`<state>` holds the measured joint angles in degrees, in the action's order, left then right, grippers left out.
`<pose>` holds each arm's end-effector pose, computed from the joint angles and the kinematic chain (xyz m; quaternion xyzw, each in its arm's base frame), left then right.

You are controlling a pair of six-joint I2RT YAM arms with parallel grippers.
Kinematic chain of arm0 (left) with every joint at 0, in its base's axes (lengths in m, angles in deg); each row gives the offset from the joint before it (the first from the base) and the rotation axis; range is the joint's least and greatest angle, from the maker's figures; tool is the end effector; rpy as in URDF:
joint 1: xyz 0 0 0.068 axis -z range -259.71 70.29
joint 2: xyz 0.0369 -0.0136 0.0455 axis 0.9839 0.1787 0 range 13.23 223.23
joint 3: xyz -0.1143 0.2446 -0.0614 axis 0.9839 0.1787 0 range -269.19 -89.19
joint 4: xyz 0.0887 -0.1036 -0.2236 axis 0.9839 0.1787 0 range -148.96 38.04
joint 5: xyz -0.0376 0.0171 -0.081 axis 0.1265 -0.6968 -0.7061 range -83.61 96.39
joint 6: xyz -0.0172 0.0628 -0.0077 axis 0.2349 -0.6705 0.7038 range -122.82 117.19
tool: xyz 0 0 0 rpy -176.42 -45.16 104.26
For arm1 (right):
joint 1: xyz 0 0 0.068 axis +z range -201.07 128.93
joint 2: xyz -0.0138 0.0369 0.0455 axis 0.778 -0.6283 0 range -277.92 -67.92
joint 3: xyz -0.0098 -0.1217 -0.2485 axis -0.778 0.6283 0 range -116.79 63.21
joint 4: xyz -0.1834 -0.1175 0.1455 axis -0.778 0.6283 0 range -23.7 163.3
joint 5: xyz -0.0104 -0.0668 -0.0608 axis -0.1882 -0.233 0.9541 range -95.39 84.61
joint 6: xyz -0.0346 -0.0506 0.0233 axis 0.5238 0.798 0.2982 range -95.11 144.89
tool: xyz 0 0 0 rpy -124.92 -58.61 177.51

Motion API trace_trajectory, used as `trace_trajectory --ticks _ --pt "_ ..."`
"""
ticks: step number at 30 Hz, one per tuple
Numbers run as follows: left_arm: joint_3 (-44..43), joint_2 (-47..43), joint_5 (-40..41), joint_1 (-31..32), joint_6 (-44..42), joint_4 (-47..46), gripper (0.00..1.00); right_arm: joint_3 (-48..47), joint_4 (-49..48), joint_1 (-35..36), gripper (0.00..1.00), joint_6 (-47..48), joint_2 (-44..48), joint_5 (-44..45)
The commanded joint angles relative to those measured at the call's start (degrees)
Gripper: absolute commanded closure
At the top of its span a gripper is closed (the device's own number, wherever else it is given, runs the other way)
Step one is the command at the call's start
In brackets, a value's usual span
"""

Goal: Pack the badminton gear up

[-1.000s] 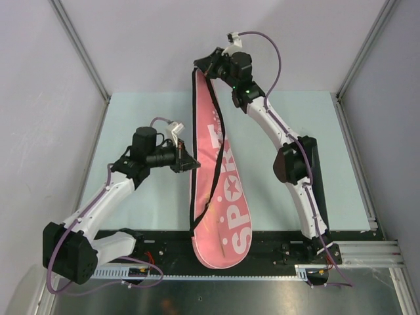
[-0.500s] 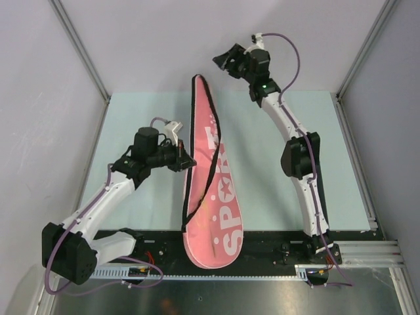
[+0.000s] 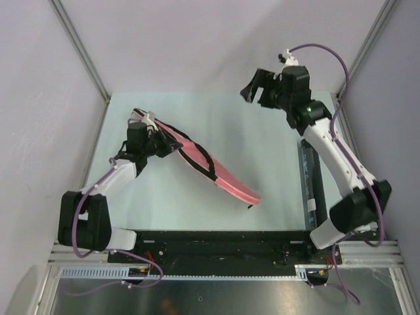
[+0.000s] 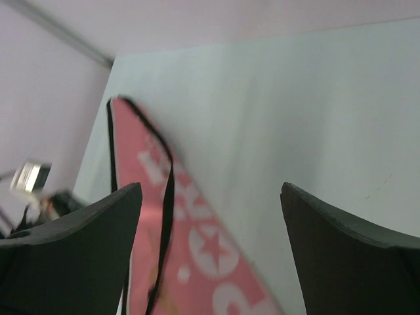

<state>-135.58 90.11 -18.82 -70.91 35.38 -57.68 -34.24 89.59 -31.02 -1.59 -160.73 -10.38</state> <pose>0.2967 -0.0682 0.2384 -0.1136 0.8516 -0.3641 0.3595 0.3666 0.1386 0.4208 0.0201 0.8117 0.2627 0.5212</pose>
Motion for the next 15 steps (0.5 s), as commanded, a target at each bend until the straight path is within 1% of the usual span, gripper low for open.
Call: trace_trajectory --ticks 1,2,3,4,5,6,7,8,9,10,11,12,14,15 --pt "0.1 1.9 7.8 -0.4 9.2 -17.1 1.00 10.1 1.1 4.5 0.08 3.8 6.7 1.7" --pt "1.1 2.0 9.0 -0.4 10.6 -20.4 1.00 11.3 2.8 5.4 0.04 5.0 7.6 2.2" --pt "1.7 2.3 11.2 -0.4 12.6 -21.6 1.00 12.1 4.0 7.5 0.03 5.6 8.3 5.0" --pt "1.6 3.8 11.8 -0.2 13.0 -22.0 1.00 12.9 5.0 8.4 0.02 6.4 9.8 5.0" --pt "1.0 4.9 11.7 0.0 13.2 -22.0 0.98 14.6 6.2 9.0 0.00 7.6 10.5 6.8" --pt "0.4 6.2 10.9 0.0 13.7 -22.0 0.91 15.0 6.9 9.8 0.00 7.8 11.0 7.5" --pt "-0.4 7.7 9.1 0.0 13.8 -21.8 0.81 15.4 7.6 9.9 0.00 7.9 11.4 7.5" --pt "-0.4 7.9 8.1 0.0 14.0 -21.1 0.57 15.4 9.4 9.9 0.00 8.3 12.1 7.7" --pt "-0.4 7.7 7.2 0.0 14.0 -20.0 0.47 15.4 10.5 9.9 0.00 8.8 12.7 9.5" --pt "-0.3 6.0 6.7 0.0 13.5 -17.9 0.30 15.4 11.6 10.0 0.00 9.2 13.5 10.9" --pt "-0.3 4.8 6.5 0.0 12.6 -12.8 0.21 15.6 13.3 10.0 0.00 9.7 14.7 12.4" --pt "-0.2 3.2 6.8 0.0 10.1 -9.9 0.20 16.2 13.8 10.0 0.00 10.9 17.1 14.9" --pt "0.3 -2.1 8.0 0.0 8.0 -2.6 0.18 16.9 14.6 9.9 0.00 11.5 20.2 16.6" --pt "0.7 -4.1 8.2 -0.1 6.6 -0.2 0.18 17.6 14.6 9.9 0.00 11.6 23.3 18.2"
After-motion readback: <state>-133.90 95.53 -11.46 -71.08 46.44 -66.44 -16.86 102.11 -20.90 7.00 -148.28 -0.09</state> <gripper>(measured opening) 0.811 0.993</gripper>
